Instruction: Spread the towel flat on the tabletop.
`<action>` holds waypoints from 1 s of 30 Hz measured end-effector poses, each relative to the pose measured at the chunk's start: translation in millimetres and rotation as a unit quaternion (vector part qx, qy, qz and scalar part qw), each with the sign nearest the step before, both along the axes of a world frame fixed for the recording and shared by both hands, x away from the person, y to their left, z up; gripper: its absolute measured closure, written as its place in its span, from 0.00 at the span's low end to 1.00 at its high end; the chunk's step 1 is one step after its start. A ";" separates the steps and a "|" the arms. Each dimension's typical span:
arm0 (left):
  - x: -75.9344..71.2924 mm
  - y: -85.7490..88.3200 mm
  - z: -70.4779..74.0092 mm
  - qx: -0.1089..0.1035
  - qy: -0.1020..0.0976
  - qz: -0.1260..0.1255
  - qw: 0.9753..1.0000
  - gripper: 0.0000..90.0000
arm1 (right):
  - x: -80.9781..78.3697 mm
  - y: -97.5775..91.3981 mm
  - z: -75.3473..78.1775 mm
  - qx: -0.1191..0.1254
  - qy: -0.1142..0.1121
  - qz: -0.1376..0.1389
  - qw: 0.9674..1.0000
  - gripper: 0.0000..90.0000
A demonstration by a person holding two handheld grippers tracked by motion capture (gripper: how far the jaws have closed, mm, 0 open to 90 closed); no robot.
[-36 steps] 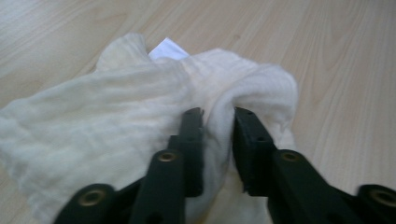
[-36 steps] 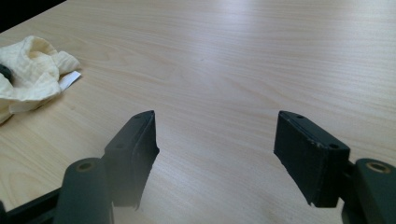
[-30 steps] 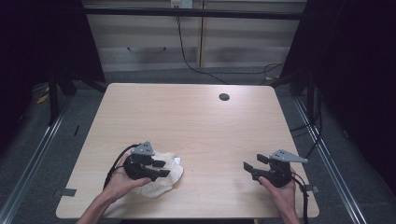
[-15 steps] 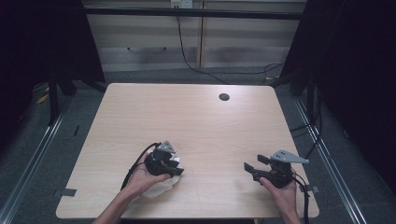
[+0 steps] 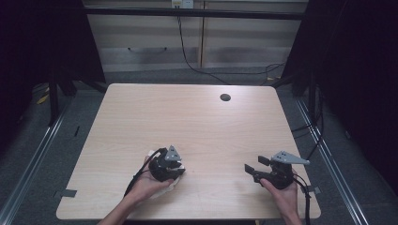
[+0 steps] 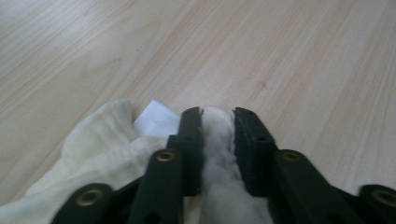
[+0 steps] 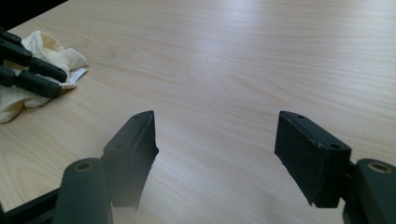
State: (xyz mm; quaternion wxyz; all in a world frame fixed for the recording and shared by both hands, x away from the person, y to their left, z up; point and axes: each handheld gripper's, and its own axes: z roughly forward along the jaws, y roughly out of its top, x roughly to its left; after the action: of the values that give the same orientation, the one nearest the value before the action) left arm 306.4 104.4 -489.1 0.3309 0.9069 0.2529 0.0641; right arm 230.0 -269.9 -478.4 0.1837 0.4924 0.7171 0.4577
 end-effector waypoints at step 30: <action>18.3 51.5 121.6 -0.221 -0.018 -0.021 0.975 0.96 | 2.2 1.3 -0.6 0.002 0.003 0.001 1.000 0.32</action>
State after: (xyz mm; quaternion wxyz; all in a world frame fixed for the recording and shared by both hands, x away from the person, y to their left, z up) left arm 324.7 155.9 -367.5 0.5288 0.8151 0.2361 0.0156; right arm 232.2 -268.6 -479.0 0.1801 0.4930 0.7174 0.4581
